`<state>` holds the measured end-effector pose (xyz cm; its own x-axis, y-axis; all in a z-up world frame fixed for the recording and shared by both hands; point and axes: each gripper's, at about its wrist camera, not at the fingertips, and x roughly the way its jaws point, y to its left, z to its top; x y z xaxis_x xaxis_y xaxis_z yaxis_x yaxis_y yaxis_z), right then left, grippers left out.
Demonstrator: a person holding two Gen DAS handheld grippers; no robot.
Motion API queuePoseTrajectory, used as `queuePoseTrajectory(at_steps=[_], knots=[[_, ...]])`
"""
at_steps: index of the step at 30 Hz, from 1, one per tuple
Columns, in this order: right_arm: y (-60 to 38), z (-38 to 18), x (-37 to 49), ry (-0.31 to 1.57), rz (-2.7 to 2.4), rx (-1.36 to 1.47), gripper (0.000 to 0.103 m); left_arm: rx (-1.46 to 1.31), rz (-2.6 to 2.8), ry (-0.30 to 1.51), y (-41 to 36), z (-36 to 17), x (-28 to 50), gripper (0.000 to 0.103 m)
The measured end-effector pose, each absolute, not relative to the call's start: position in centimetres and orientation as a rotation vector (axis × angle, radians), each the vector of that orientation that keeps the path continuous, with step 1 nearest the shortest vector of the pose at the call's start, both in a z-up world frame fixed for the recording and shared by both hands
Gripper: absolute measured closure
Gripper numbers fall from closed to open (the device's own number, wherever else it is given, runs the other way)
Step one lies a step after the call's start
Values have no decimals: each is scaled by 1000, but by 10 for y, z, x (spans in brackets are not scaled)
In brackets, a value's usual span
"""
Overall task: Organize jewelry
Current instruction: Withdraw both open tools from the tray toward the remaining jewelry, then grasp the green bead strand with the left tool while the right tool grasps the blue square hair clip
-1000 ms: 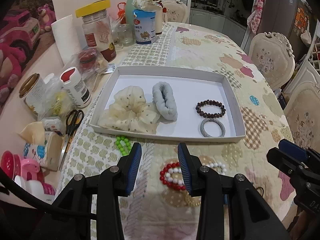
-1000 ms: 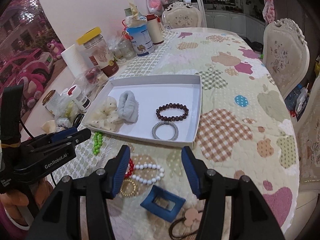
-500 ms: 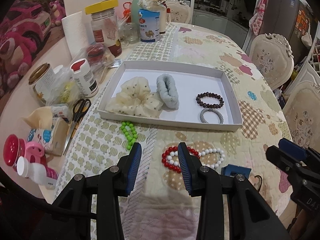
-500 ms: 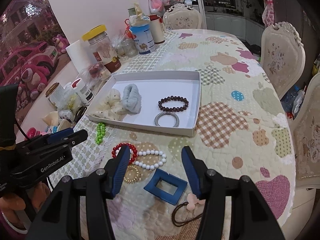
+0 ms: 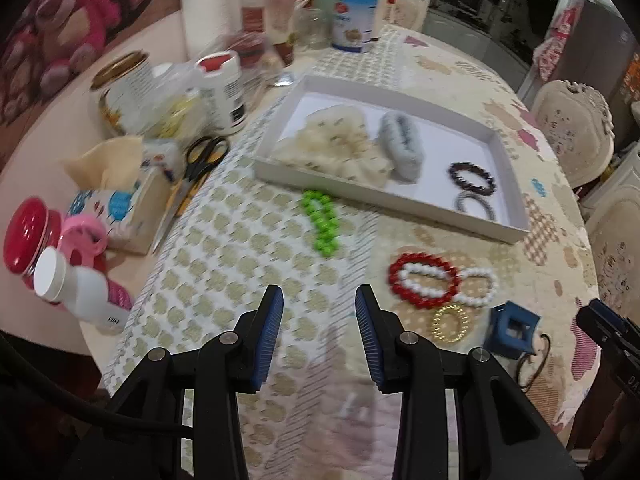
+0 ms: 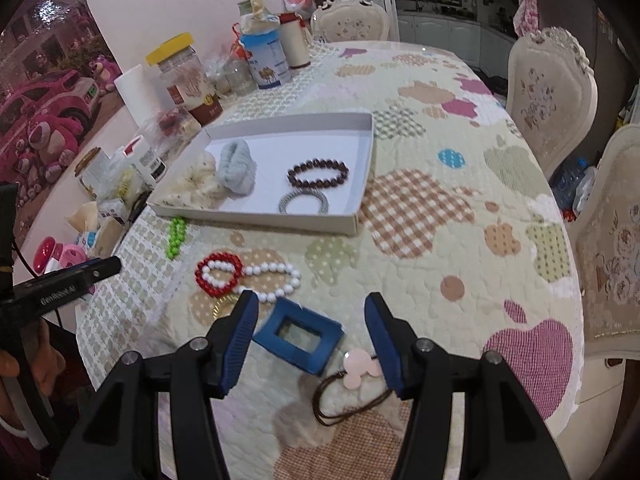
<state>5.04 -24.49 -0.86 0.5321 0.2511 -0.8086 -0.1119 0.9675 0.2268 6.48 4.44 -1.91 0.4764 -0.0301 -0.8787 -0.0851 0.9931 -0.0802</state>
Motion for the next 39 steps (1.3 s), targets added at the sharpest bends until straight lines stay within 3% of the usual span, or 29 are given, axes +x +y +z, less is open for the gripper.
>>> queuePoseTrajectory(at_steps=[8, 11, 17, 24, 35, 39], knots=[[-253, -27, 46, 1030, 223, 155, 44, -154, 75, 1107, 70, -31, 60, 67], [-248, -34, 44, 1041, 258, 120, 34, -155, 72, 1118, 70, -34, 61, 67], [-223, -45, 48, 1063, 406, -75, 30, -154, 48, 1130, 65, -38, 66, 67], [-193, -52, 59, 1076, 574, -343, 18, -200, 32, 1159, 69, -46, 80, 67], [-189, -76, 81, 1130, 576, -334, 19, -228, 30, 1179, 62, -63, 133, 63], [-188, -77, 80, 1119, 578, -303, 32, -204, 35, 1188, 58, -72, 158, 62]])
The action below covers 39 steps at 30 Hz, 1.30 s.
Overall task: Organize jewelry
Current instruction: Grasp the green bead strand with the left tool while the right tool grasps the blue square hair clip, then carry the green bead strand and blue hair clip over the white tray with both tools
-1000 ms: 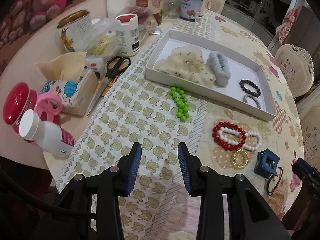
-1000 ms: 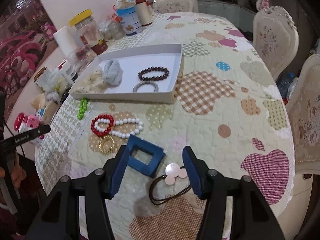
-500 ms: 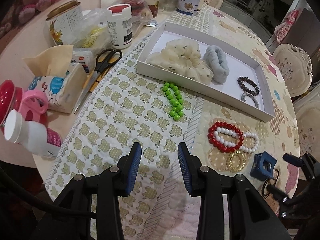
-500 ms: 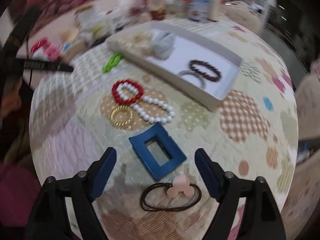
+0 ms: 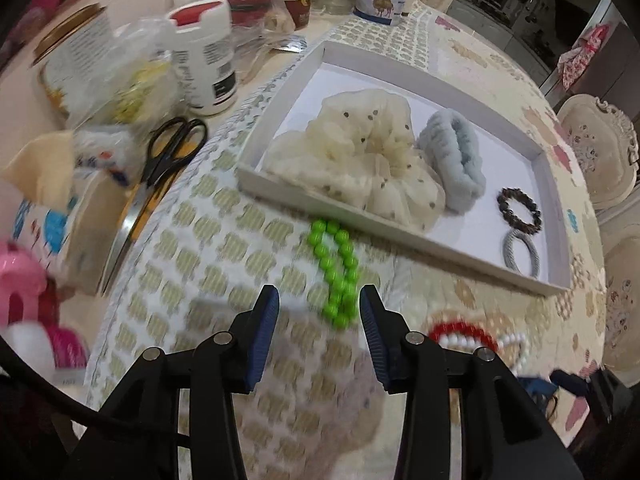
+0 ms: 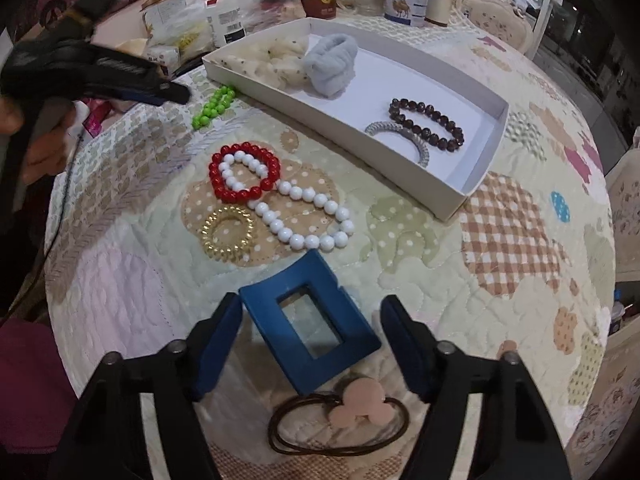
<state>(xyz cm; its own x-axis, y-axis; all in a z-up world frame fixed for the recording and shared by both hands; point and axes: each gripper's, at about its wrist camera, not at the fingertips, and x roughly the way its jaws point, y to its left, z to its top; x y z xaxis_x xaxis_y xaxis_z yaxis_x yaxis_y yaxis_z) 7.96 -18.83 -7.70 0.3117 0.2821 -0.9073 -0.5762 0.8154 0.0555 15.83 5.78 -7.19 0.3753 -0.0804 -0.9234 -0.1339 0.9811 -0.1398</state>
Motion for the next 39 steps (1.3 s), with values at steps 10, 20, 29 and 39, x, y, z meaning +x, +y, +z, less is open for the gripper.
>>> queuePoseTrajectory(at_steps=[10, 20, 29, 39], knots=[[-184, -72, 74, 1082, 532, -302, 50, -143, 8, 1227, 51, -95, 172, 91], [-195, -52, 65, 1030, 528, -240, 52, -220, -22, 1178, 71, -64, 147, 95], [-200, -29, 60, 983, 526, -185, 53, -243, -40, 1119, 79, -24, 125, 95], [-196, -7, 69, 939, 506, -131, 53, -186, -26, 1024, 77, 23, 129, 95]])
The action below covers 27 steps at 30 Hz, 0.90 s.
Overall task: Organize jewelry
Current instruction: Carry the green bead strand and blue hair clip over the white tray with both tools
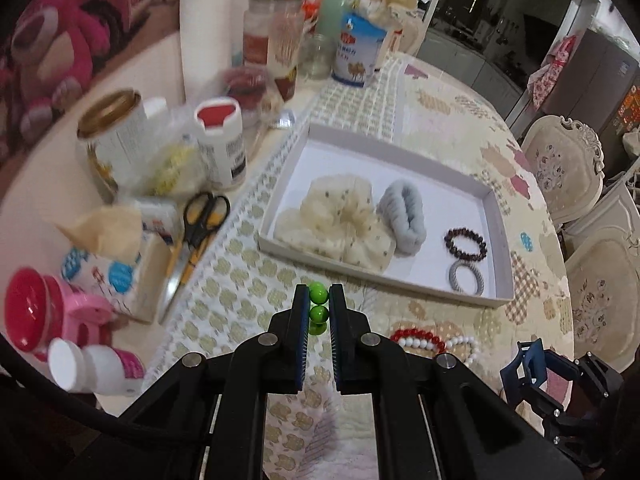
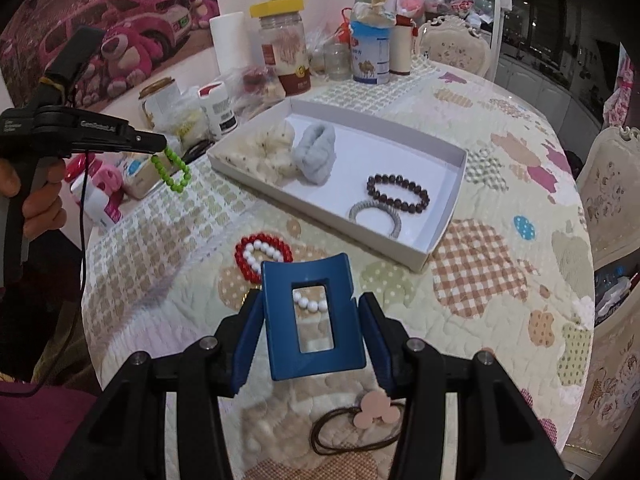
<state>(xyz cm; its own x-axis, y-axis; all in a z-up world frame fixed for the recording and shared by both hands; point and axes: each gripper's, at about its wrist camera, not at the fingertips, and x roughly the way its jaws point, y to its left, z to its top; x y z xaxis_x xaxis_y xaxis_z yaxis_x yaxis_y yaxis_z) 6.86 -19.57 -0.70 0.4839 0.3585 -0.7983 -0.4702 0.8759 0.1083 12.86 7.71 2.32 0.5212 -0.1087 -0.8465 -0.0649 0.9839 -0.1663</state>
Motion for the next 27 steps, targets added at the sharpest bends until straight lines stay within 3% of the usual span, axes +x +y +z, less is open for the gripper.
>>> queuePoseTrajectory(at_steps=[27], knots=[[-183, 8, 184, 902, 381, 24, 53, -109, -76, 997, 60, 44, 249, 95]])
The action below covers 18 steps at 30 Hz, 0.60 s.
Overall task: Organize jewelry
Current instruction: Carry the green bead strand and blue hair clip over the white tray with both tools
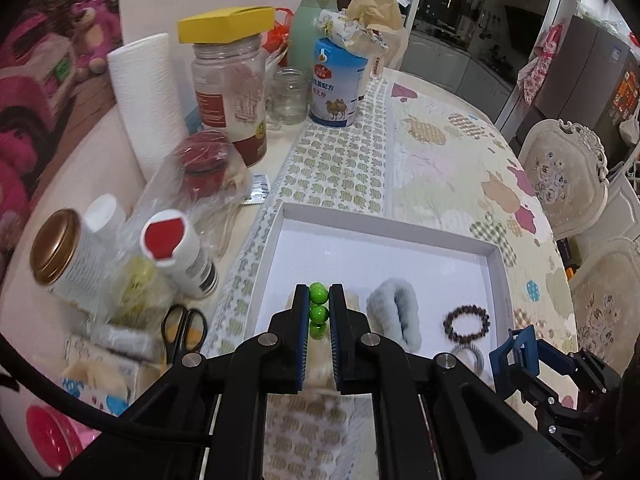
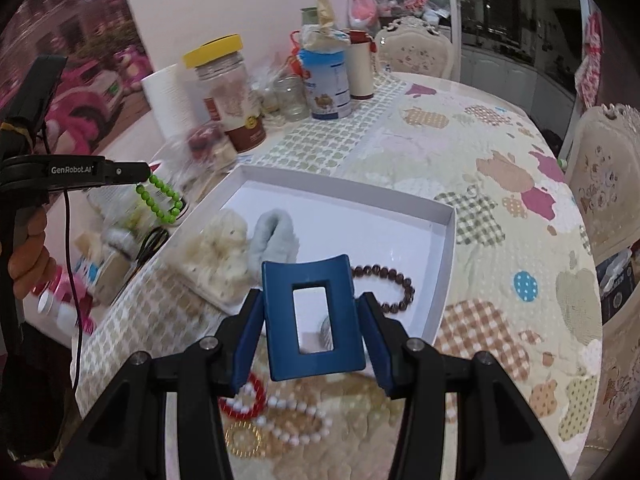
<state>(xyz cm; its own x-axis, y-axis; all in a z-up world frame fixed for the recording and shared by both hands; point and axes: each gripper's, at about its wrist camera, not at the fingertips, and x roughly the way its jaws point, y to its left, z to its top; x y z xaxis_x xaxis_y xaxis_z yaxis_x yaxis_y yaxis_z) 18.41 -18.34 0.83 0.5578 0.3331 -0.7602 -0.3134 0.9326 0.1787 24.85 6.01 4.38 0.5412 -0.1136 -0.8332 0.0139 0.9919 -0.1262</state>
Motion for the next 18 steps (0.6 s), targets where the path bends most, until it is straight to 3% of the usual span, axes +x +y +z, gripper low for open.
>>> queuePoseTrajectory(at_steps=[18], knots=[[-178, -36, 287, 1000, 310, 136, 53, -97, -108, 1069, 29, -5, 333, 95]])
